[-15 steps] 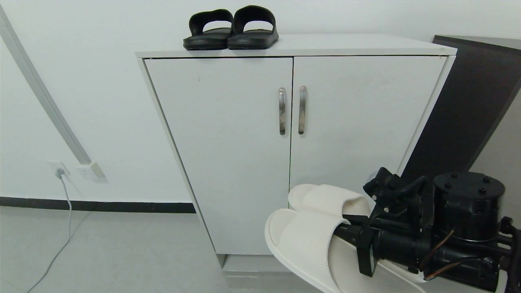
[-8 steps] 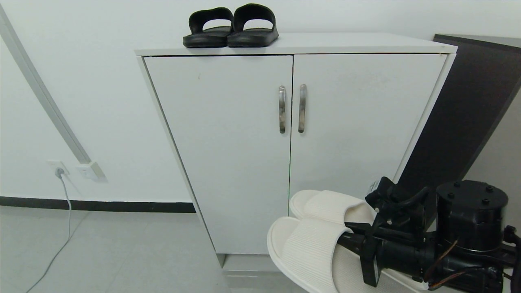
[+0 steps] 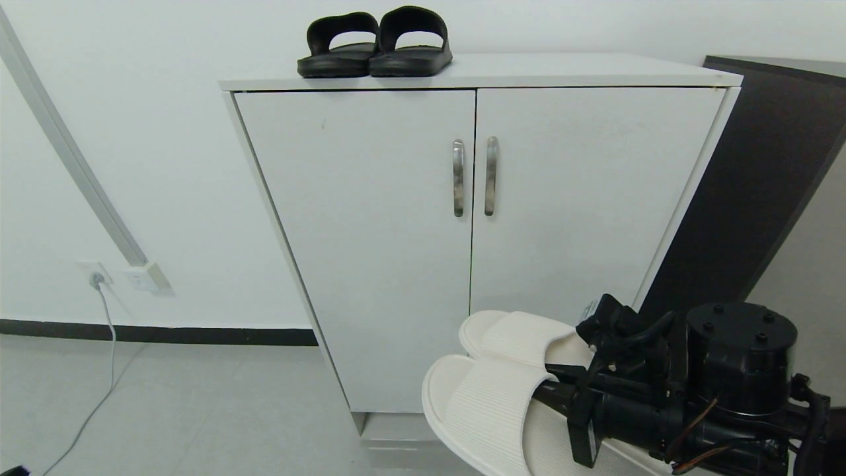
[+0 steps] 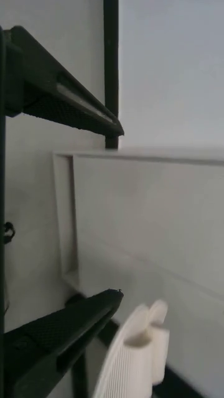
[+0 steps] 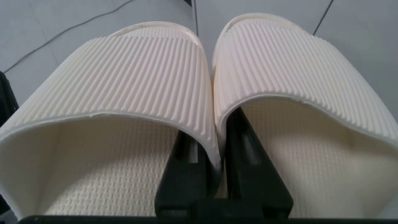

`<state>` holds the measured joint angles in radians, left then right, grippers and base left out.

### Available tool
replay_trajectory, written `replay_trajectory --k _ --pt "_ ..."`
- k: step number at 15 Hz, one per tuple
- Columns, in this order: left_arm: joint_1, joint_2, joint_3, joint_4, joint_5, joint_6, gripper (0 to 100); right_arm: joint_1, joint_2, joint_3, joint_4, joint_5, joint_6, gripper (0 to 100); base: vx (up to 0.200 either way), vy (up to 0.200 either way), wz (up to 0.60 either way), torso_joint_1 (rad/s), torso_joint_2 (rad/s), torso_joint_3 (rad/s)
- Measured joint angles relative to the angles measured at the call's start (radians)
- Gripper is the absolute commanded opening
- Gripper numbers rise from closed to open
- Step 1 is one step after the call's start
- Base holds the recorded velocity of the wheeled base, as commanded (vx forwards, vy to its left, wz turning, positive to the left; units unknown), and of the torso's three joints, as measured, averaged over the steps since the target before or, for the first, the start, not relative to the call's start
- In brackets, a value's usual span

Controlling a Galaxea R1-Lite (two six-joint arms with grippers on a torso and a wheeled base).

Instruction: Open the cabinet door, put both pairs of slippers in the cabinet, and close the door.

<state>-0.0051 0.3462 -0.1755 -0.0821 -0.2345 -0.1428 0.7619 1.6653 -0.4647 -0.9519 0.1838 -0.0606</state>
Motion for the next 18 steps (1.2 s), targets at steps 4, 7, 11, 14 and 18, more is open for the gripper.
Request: replay_trajectory --k 4,7,11,14,18 --pt "-0.027 0.310 -0.081 -0.180 -0.157 -0.007 100 0.026 0.012 0.004 0.000 0.001 0.006 0 0.000 0.000 0.00 0.000 0.00 0.000" --pt "-0.183 0.518 -0.190 -0.288 -0.181 -0.050 100 0.030 0.019 0.009 -0.002 0.000 0.007 0 0.000 0.000 0.00 0.000 0.00 0.000" --pt "-0.415 0.733 -0.401 -0.390 -0.130 -0.182 100 0.030 0.010 0.012 -0.002 0.001 0.008 0 0.000 0.000 0.00 0.000 0.00 0.000" --pt "-0.524 0.893 -0.519 -0.470 -0.116 -0.190 100 0.030 0.008 0.023 -0.002 0.001 0.009 0 0.000 0.000 0.00 0.000 0.00 0.000" --pt "-0.597 1.118 -0.625 -0.719 -0.120 -0.167 100 0.027 0.008 0.026 -0.002 0.001 0.009 0 0.000 0.000 0.00 0.000 0.00 0.000"
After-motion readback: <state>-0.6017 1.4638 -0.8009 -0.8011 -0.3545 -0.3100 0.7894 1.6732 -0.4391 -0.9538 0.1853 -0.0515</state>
